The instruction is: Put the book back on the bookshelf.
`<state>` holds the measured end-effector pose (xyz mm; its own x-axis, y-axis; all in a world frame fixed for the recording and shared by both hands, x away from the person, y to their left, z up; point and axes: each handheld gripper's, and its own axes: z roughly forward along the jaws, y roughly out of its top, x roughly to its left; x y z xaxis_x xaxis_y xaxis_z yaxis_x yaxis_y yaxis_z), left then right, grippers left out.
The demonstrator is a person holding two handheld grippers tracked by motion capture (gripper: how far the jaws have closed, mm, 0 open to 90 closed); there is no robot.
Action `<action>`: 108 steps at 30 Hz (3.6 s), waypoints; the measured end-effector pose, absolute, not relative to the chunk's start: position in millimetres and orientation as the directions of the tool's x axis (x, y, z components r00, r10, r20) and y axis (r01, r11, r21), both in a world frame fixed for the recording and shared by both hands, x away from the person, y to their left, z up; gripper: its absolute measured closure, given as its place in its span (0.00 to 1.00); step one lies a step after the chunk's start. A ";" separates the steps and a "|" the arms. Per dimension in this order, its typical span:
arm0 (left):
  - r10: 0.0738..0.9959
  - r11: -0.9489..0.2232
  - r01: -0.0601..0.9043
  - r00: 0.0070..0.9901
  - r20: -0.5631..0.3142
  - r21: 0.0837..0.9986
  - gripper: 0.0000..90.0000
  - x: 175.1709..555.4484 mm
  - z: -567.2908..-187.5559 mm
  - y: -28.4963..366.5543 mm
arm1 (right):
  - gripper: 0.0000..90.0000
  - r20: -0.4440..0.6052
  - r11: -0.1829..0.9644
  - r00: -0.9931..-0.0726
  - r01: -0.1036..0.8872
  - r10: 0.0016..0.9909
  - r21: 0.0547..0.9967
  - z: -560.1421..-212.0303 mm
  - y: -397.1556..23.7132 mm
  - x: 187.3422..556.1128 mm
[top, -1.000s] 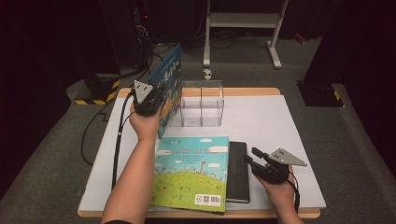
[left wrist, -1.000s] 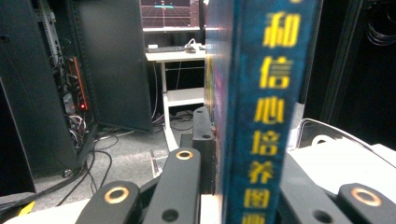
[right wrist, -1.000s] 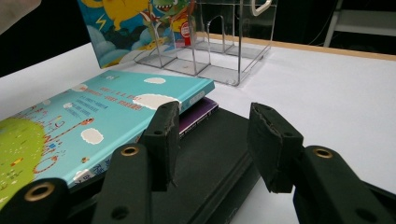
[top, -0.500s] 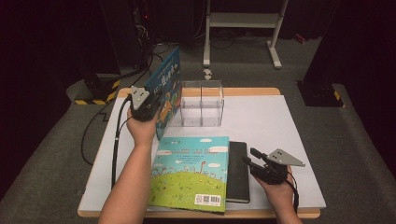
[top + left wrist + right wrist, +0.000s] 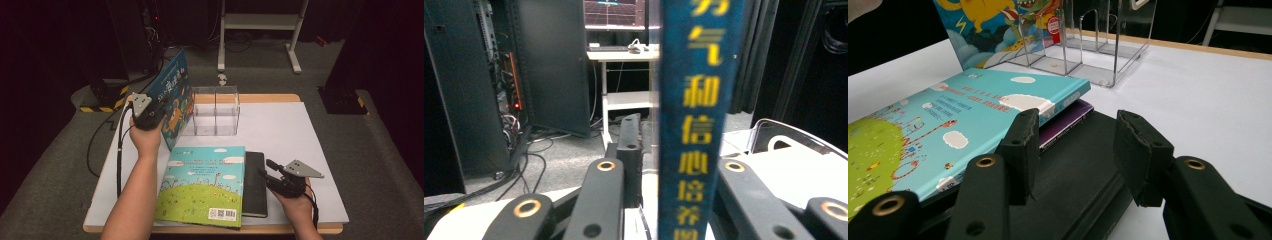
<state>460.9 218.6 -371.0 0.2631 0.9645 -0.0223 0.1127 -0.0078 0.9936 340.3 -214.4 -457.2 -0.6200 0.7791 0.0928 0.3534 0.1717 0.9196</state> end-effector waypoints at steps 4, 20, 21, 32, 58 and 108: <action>0.964 -0.009 0.121 0.266 -0.024 0.993 0.75 458.9 -371.3 220.3 | 0.59 0.089 0.177 -0.622 0.353 0.778 0.919 -457.8 -213.9 340.3; 0.956 -0.041 0.196 0.294 -0.018 0.980 0.49 416.8 -388.4 234.7 | 0.58 0.077 0.197 -0.634 0.349 0.769 0.916 -458.9 -207.7 338.3; 0.954 -0.043 0.202 0.300 -0.020 0.979 0.49 412.1 -391.3 236.1 | 0.58 0.076 0.198 -0.635 0.350 0.769 0.916 -458.9 -207.3 338.0; 0.923 -0.027 0.402 0.361 -0.131 0.915 0.45 366.3 -438.0 249.3 | 0.57 0.068 0.213 -0.645 0.347 0.761 0.913 -459.1 -201.1 336.2; 0.859 -0.104 0.628 0.448 -0.249 0.771 0.52 320.4 -503.9 222.9 | 0.52 0.083 0.259 -0.688 0.378 0.721 0.889 -460.3 -172.6 333.0; 0.956 -0.081 0.214 0.294 0.014 0.973 0.54 425.1 -352.8 229.1 | 0.51 0.111 0.239 -0.671 0.406 0.733 0.882 -464.4 -183.4 335.7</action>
